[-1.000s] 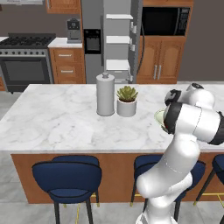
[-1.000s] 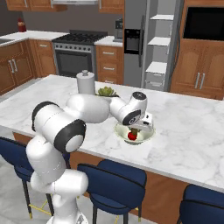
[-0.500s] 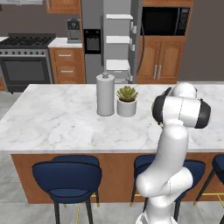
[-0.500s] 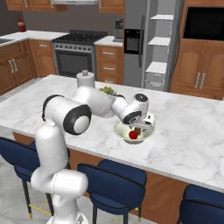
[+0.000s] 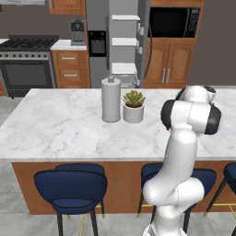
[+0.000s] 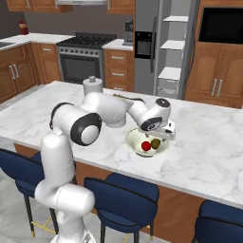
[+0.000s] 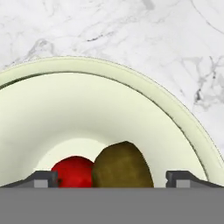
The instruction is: Retrieve the apple and kiwi from the fridge and place them into the bowl on the dining table.
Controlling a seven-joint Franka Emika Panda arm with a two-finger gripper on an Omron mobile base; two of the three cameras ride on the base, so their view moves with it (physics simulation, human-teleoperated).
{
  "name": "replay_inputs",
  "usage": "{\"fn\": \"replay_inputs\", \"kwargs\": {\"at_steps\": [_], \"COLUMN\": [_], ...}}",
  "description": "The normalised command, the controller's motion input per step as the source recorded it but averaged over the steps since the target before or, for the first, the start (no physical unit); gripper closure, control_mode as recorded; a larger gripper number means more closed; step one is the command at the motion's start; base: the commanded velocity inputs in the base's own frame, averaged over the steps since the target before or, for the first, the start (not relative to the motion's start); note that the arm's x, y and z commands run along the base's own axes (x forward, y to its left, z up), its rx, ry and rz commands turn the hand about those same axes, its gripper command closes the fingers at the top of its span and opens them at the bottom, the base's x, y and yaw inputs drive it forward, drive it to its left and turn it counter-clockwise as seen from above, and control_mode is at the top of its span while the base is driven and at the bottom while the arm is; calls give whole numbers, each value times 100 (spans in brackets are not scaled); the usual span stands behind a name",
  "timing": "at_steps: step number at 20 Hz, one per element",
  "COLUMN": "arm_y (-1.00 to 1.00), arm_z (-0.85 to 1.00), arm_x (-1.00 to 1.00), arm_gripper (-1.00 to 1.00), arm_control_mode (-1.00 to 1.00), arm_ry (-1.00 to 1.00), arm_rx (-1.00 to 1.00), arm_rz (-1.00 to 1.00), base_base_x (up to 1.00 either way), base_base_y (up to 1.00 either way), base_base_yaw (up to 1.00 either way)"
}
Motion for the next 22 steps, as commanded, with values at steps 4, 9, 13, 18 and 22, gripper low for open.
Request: {"fn": "replay_inputs", "kwargs": {"at_steps": [4,9,13,18,22], "arm_y": [-9,0,14,53,89], "arm_z": [56,89,98,74,34], "arm_x": [-82,-78,-94,-91,-80], "arm_gripper": [-100,-100,-100,-100,-100], "arm_control_mode": [-100,-100,-100,-100,-100], "arm_ry": [-4,-6,-16,-19,-15], "arm_rx": [0,-1,-7,-12,-15], "arm_rz": [-4,0,0,0,0], "base_base_x": [0,0,0,0,0], "base_base_y": [0,0,0,0,0], "base_base_yaw": [0,0,0,0,0]}}
